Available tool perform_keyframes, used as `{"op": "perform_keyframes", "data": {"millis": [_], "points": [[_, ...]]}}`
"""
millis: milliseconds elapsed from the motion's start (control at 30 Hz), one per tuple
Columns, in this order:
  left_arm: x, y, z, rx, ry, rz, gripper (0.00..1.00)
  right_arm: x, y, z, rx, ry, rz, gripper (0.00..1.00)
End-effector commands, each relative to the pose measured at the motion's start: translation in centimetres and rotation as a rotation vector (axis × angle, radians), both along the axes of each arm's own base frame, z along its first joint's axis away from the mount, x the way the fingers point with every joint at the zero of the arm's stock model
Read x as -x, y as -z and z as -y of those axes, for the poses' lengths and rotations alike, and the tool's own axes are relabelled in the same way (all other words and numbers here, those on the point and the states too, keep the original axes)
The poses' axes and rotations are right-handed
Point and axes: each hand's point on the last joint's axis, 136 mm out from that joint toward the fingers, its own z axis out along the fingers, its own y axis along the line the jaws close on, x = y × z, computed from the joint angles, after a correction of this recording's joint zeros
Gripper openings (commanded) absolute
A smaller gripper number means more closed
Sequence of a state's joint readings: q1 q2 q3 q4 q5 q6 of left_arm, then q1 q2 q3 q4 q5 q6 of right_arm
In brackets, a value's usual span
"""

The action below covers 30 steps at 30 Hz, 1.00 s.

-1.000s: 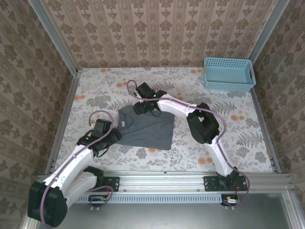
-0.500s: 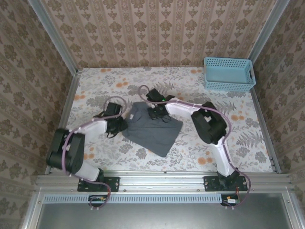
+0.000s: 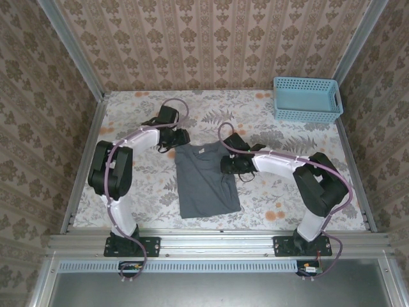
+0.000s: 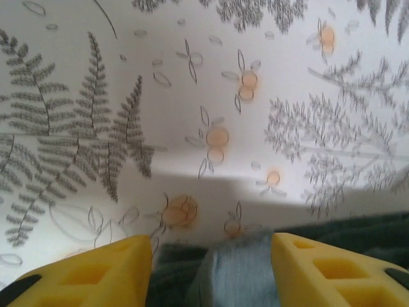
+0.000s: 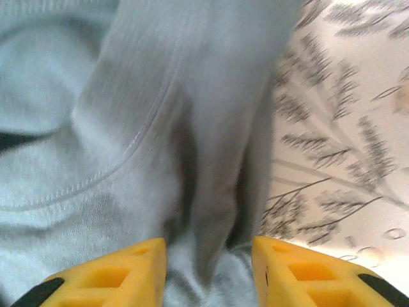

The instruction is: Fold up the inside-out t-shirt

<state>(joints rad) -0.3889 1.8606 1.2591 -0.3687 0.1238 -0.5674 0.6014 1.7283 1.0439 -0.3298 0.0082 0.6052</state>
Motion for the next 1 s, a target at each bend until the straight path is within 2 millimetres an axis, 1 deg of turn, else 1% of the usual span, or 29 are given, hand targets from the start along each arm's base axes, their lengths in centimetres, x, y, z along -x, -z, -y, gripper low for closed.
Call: {"op": "perform_keyframes", "data": {"millis": [0, 100, 167, 233, 300, 433, 567, 633, 667, 733, 800, 867, 967], "points": [[2.7, -0.9, -2.3, -0.038, -0.030, -0.021, 0.58, -3.5, -3.0, 1.1, -0.010, 0.040, 0.082, 0.44], [4.3, -1.1, -2.9, 0.008, -0.051, -0.010, 0.59, -5.5, -3.3, 1.3, 0.003, 0.029, 0.090, 0.44], [5.1, -0.7, -3.2, 0.027, -0.062, -0.010, 0.60, -6.4, -3.0, 0.9, -0.005, 0.010, 0.080, 0.43], [5.8, -0.3, -3.2, 0.054, -0.066, -0.007, 0.60, -7.0, -2.5, 0.1, -0.016, -0.015, 0.064, 0.42], [6.2, 0.0, -3.2, 0.077, -0.074, -0.005, 0.60, -7.2, -1.8, -0.3, -0.013, -0.021, 0.040, 0.41], [6.7, 0.4, -3.0, 0.112, -0.077, 0.008, 0.60, -7.7, -0.7, 0.5, 0.038, 0.009, 0.014, 0.42], [7.0, 1.0, -2.5, 0.137, -0.065, 0.006, 0.59, -8.2, 0.4, 0.6, 0.079, 0.001, -0.008, 0.42], [7.1, 1.4, -2.2, 0.142, -0.054, -0.007, 0.57, -8.5, 0.7, 0.4, 0.091, -0.013, -0.013, 0.36], [7.0, 1.6, -2.1, 0.142, -0.052, -0.012, 0.55, -8.6, 0.7, 0.4, 0.095, -0.015, -0.016, 0.30], [7.1, 1.9, -2.1, 0.137, -0.049, -0.017, 0.53, -9.1, 0.1, 0.3, 0.096, -0.019, 0.001, 0.14], [7.0, 2.2, -2.2, 0.127, -0.050, -0.021, 0.52, -9.5, -0.9, 0.5, 0.106, -0.018, 0.030, 0.05], [7.0, 2.4, -2.2, 0.114, -0.045, -0.029, 0.52, -9.8, -1.9, 0.6, 0.114, -0.023, 0.055, 0.01], [7.0, 2.9, -2.2, 0.083, -0.042, -0.043, 0.50, -9.9, -3.6, 0.5, 0.114, -0.050, 0.082, 0.00]]}}
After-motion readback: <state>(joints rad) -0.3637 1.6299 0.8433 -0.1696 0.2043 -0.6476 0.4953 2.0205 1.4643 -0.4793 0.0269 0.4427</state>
